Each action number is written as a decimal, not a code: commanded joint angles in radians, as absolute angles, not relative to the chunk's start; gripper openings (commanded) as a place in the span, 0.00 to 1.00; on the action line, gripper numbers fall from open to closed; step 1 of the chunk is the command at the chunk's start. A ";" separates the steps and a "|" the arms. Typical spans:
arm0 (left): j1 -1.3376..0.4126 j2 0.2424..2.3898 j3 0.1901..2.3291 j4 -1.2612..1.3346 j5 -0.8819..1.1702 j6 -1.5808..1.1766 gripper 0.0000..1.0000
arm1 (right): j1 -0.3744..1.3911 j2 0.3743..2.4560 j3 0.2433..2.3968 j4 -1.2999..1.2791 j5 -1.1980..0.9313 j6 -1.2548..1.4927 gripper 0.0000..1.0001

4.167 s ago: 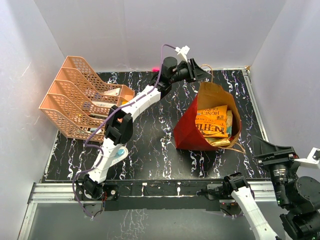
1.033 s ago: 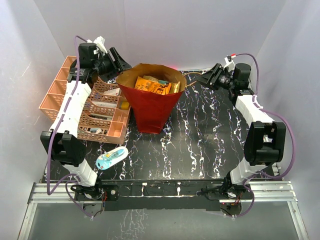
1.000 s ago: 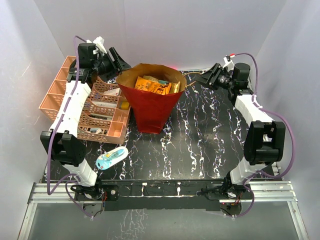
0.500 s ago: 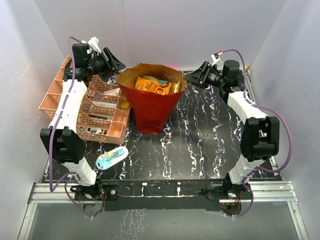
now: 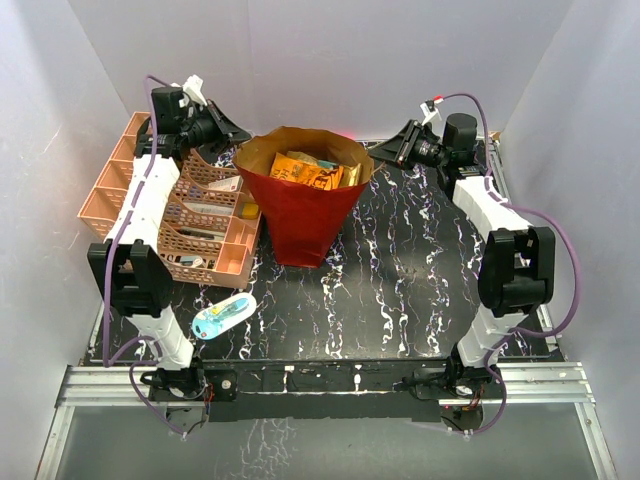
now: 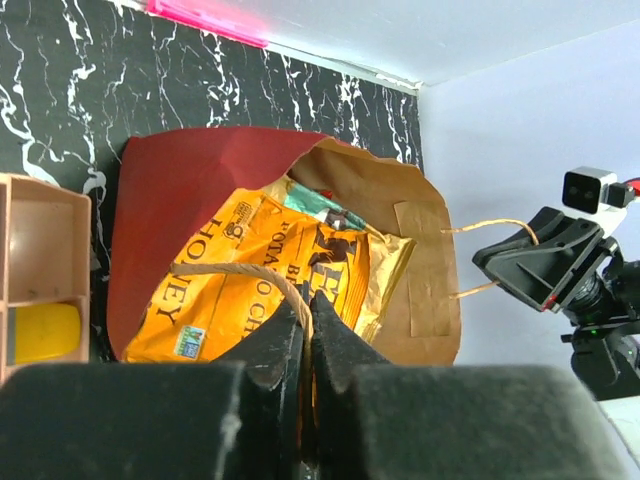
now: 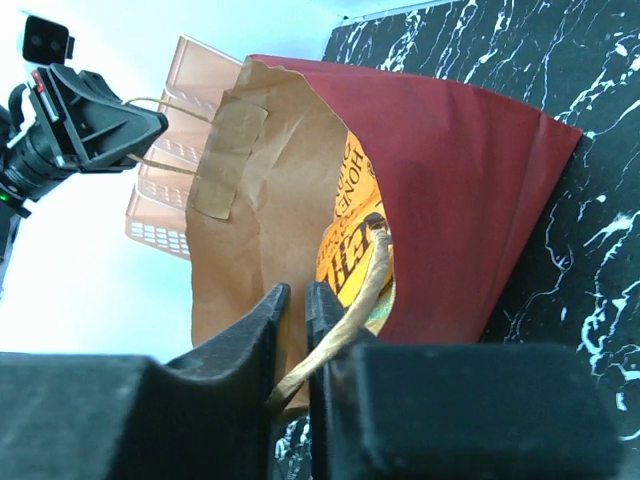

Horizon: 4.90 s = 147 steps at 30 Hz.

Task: Take the snacks out of the paper bag
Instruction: Adjust the paper bag at the center of the board, then take out the snack from the paper bag.

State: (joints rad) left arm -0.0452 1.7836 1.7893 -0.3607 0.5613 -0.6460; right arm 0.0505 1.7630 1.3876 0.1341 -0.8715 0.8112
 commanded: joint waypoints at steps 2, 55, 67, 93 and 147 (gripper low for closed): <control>-0.032 1.816 1.908 -0.345 0.581 -0.664 0.00 | 0.053 1.676 1.391 0.120 -0.876 0.810 0.08; -0.369 1.520 1.439 0.192 0.874 -0.834 0.00 | 0.393 0.709 1.063 -1.005 0.036 0.666 0.97; -0.368 1.529 1.449 0.093 0.821 -0.824 0.00 | 0.393 0.976 1.132 -0.679 -0.317 0.534 0.88; -0.361 1.542 1.459 0.021 0.799 -0.792 0.00 | 0.600 1.057 0.585 -0.087 0.230 1.455 0.55; -0.339 1.570 1.525 -0.074 0.783 -0.760 0.00 | 0.608 1.236 0.560 0.338 0.323 1.471 0.21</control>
State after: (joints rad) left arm -0.3553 1.5917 1.4780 -0.0532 0.7803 -0.7841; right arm 0.6071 1.2816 0.5014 0.2317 0.3294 1.5425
